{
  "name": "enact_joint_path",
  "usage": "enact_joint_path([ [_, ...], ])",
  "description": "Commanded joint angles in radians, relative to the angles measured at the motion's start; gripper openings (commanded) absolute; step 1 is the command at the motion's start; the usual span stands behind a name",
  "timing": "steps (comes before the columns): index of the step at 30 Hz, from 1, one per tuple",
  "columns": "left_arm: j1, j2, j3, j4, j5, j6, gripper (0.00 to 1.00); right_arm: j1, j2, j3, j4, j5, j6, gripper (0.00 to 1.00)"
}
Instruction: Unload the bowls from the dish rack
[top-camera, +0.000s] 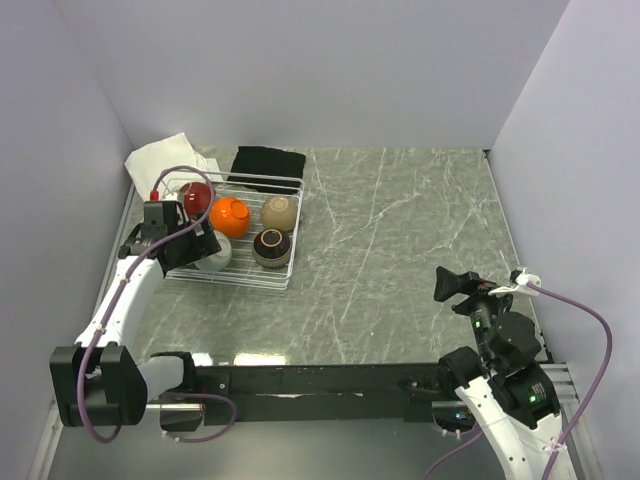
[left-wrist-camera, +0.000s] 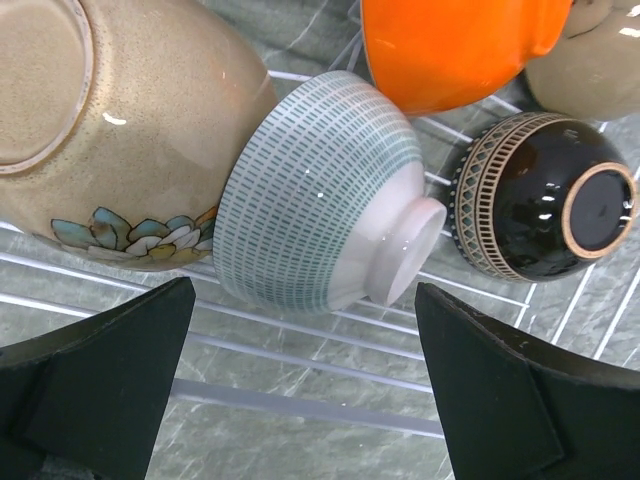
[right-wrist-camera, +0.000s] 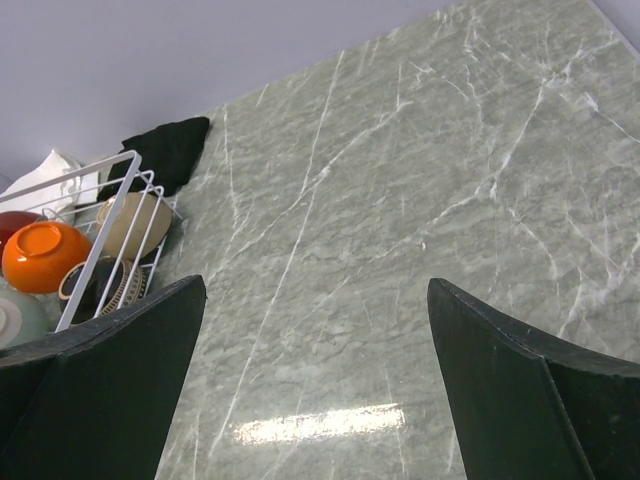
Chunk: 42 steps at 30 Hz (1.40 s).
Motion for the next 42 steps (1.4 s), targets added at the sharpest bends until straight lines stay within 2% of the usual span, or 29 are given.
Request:
enact_joint_path([
  [1,-0.002,-0.032,-0.024,0.077,-0.001,-0.026,0.99,-0.010,-0.257,-0.007,0.043,0.005,0.004,1.00],
  [11,-0.002,-0.042,-0.081,0.169,-0.027,-0.040,0.99,-0.013,-0.256,-0.007,0.043,0.006,0.004,1.00],
  [24,0.040,-0.096,-0.178,0.261,0.051,-0.120,0.99,-0.015,-0.257,-0.009,0.041,0.003,0.004,1.00],
  [31,0.042,-0.107,-0.190,0.266,0.121,-0.141,0.92,-0.015,-0.259,-0.009,0.044,0.002,0.006,1.00],
  [42,0.042,-0.085,-0.175,0.243,0.144,-0.123,0.81,-0.016,-0.256,-0.009,0.044,0.002,0.006,1.00],
])
